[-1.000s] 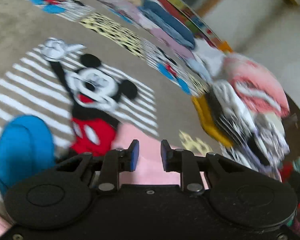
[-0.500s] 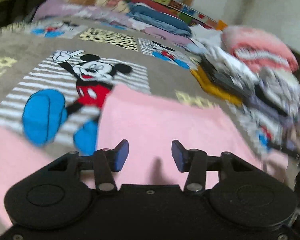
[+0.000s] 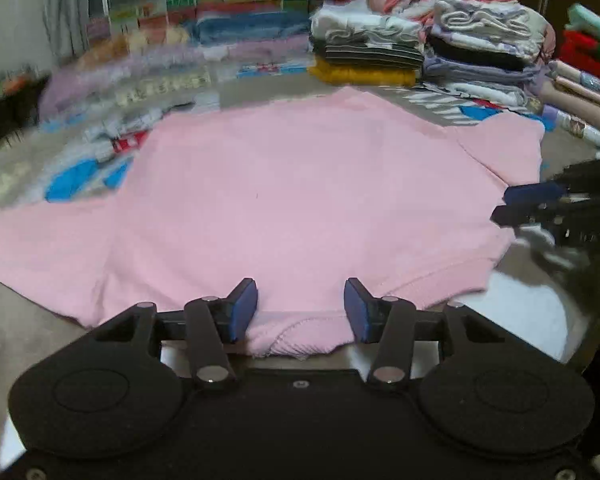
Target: Fold clothes
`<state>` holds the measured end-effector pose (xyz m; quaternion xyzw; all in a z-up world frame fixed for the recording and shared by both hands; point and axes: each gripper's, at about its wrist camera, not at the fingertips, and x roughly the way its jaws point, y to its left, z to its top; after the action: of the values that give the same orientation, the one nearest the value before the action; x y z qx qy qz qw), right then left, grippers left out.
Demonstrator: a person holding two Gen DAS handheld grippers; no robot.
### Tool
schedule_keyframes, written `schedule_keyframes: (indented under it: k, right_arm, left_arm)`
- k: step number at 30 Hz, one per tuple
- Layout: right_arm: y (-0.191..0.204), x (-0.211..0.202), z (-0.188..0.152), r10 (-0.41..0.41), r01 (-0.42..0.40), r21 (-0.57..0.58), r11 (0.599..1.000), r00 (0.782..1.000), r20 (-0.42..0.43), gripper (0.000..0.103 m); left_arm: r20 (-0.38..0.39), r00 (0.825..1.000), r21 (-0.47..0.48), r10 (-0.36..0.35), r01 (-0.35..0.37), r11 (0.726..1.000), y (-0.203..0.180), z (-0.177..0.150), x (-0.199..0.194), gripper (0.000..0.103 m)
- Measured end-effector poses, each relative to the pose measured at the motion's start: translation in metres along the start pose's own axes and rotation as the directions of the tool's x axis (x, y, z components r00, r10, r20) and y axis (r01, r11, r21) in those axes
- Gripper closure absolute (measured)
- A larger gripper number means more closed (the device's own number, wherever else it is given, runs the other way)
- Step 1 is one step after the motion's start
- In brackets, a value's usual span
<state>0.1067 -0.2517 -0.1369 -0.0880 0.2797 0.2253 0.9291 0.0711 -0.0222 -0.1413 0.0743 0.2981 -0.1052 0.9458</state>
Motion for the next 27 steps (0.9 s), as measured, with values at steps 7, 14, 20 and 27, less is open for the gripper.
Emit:
schedule_keyframes:
  k: [7,14,20,27]
  right_arm:
    - [0.054,-0.006,0.009,0.093,-0.071,-0.152,0.986,0.986,0.14,0.057]
    - [0.085,-0.002,0.01,0.108,-0.097,-0.207,0.973,0.993,0.042,0.058]
    - [0.082,0.009,0.006,0.175,-0.168,-0.158,0.973,0.984,0.031,0.055]
    - [0.067,-0.001,0.014,0.199,-0.191,-0.095,0.977,0.977,0.082,0.057]
  left_arm:
    - [-0.016,1.0,0.023,0.013,-0.013,1.0,-0.015,-0.01,0.0,0.043]
    - [0.074,0.996,0.029,0.043,-0.045,0.999,-0.01,-0.009,-0.018,0.043]
    - [-0.013,0.999,0.007,0.038,-0.038,0.999,-0.003,-0.015,-0.004,0.041]
    - [0.135,0.982,-0.141,0.131,-0.111,0.984,0.033,-0.006,-0.022,0.041]
